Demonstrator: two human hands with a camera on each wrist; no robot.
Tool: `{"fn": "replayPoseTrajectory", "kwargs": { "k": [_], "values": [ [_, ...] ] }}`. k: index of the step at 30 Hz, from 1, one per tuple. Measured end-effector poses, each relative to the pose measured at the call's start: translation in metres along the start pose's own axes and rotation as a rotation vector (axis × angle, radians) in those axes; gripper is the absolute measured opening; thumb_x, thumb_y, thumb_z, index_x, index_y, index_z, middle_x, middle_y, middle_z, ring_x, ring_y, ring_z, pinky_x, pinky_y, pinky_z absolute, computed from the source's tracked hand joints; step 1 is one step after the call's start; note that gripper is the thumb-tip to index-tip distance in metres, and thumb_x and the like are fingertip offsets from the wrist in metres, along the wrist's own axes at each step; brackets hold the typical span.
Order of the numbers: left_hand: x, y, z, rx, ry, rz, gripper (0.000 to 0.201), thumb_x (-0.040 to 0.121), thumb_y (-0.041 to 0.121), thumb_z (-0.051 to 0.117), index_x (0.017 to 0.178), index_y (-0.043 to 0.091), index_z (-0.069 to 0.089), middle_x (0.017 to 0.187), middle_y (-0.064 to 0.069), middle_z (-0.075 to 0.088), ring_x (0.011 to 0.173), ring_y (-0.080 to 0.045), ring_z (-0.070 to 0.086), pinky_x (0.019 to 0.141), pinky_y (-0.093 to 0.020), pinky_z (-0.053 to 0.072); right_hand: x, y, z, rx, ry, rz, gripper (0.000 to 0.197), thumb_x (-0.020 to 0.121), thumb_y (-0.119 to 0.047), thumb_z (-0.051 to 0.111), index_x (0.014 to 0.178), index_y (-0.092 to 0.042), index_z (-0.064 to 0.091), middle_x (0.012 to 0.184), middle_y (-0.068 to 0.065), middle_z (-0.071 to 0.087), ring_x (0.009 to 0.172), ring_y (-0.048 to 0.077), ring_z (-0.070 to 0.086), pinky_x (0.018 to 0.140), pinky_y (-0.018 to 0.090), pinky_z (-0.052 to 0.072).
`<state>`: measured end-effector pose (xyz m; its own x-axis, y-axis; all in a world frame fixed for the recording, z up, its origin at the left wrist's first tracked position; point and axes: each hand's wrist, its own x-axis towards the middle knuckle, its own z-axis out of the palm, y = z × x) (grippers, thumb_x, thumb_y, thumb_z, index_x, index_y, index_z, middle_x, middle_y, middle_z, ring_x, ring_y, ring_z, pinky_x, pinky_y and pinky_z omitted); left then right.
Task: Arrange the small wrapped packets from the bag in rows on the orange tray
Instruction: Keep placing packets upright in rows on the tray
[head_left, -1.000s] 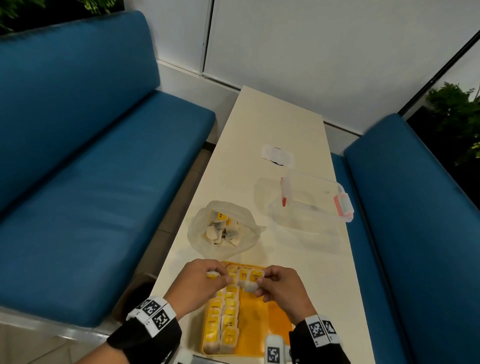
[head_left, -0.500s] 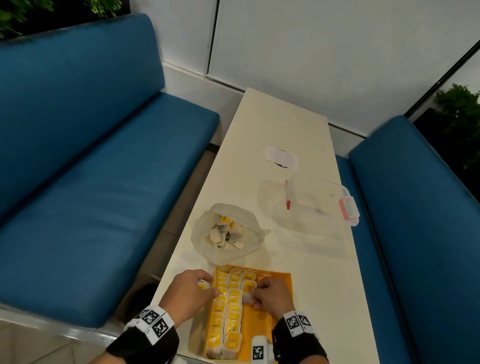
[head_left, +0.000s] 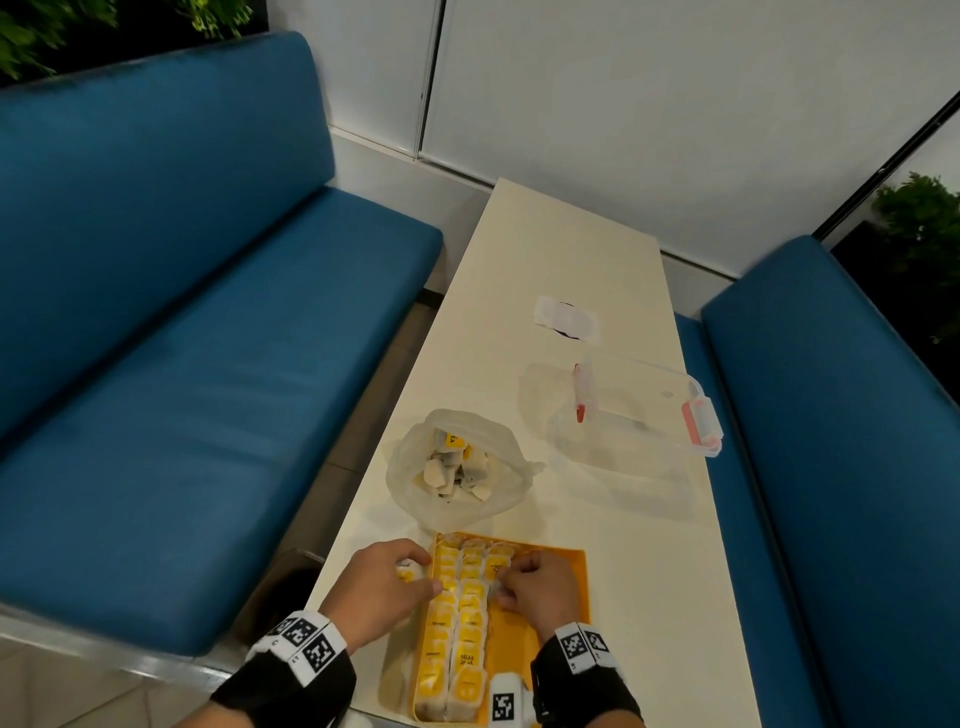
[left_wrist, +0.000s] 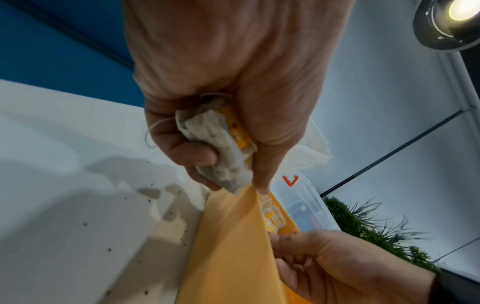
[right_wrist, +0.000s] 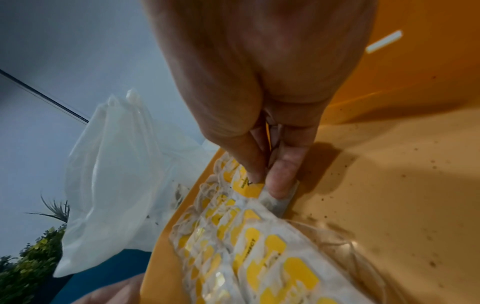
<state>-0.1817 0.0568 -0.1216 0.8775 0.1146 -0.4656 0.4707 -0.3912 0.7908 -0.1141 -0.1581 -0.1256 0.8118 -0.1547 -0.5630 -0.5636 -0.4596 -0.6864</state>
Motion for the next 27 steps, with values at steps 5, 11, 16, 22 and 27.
{"fn": "replayPoseTrajectory", "kwargs": {
  "k": [5, 11, 16, 22, 27],
  "values": [
    [-0.018, 0.011, -0.017, -0.175, -0.085, 0.071, 0.047, 0.074, 0.033, 0.089, 0.111, 0.039, 0.061, 0.102, 0.0, 0.07, 0.08, -0.008, 0.068, 0.055, -0.02, 0.052, -0.016, -0.004, -0.016, -0.05, 0.038, -0.07, 0.004, 0.083, -0.006, 0.07, 0.083, -0.005, 0.066, 0.07, 0.013, 0.073, 0.057, 0.019, 0.066, 0.06, 0.036, 0.058],
    [-0.033, 0.032, -0.022, -0.509, -0.383, 0.098, 0.062, 0.075, 0.014, 0.089, 0.126, 0.027, 0.056, 0.099, -0.005, 0.072, 0.077, -0.013, 0.067, 0.052, -0.025, 0.047, -0.056, -0.029, -0.023, -0.082, -0.082, -0.373, 0.011, 0.082, -0.011, 0.073, 0.081, -0.021, 0.071, 0.079, -0.001, 0.072, 0.071, 0.018, 0.069, 0.056, 0.021, 0.046],
    [-0.035, 0.044, -0.012, -0.627, -0.402, 0.013, 0.047, 0.085, 0.06, 0.072, 0.115, 0.023, 0.068, 0.103, -0.01, 0.07, 0.083, -0.021, 0.065, 0.061, -0.031, 0.048, -0.091, -0.057, -0.02, 0.031, -0.268, -0.511, 0.006, 0.087, -0.008, 0.071, 0.086, -0.014, 0.073, 0.076, 0.005, 0.073, 0.062, 0.017, 0.066, 0.063, 0.026, 0.054],
    [-0.033, 0.062, -0.005, -0.602, -0.352, -0.197, 0.07, 0.094, 0.074, 0.032, 0.114, 0.018, 0.069, 0.083, -0.006, 0.074, 0.07, -0.019, 0.068, 0.055, -0.027, 0.049, -0.096, -0.058, -0.008, -0.075, -0.291, -0.498, 0.009, 0.08, -0.024, 0.079, 0.087, -0.022, 0.074, 0.082, 0.0, 0.071, 0.066, 0.006, 0.061, 0.066, 0.026, 0.053],
    [-0.032, 0.068, -0.002, -0.612, -0.357, -0.199, 0.068, 0.096, 0.072, 0.031, 0.116, 0.022, 0.073, 0.104, -0.01, 0.078, 0.098, -0.028, 0.075, 0.076, -0.037, 0.059, -0.089, -0.058, -0.001, -0.103, -0.27, -0.424, 0.013, 0.079, -0.013, 0.075, 0.089, -0.02, 0.071, 0.081, 0.001, 0.067, 0.071, 0.011, 0.065, 0.069, 0.033, 0.057]
  ]
}}
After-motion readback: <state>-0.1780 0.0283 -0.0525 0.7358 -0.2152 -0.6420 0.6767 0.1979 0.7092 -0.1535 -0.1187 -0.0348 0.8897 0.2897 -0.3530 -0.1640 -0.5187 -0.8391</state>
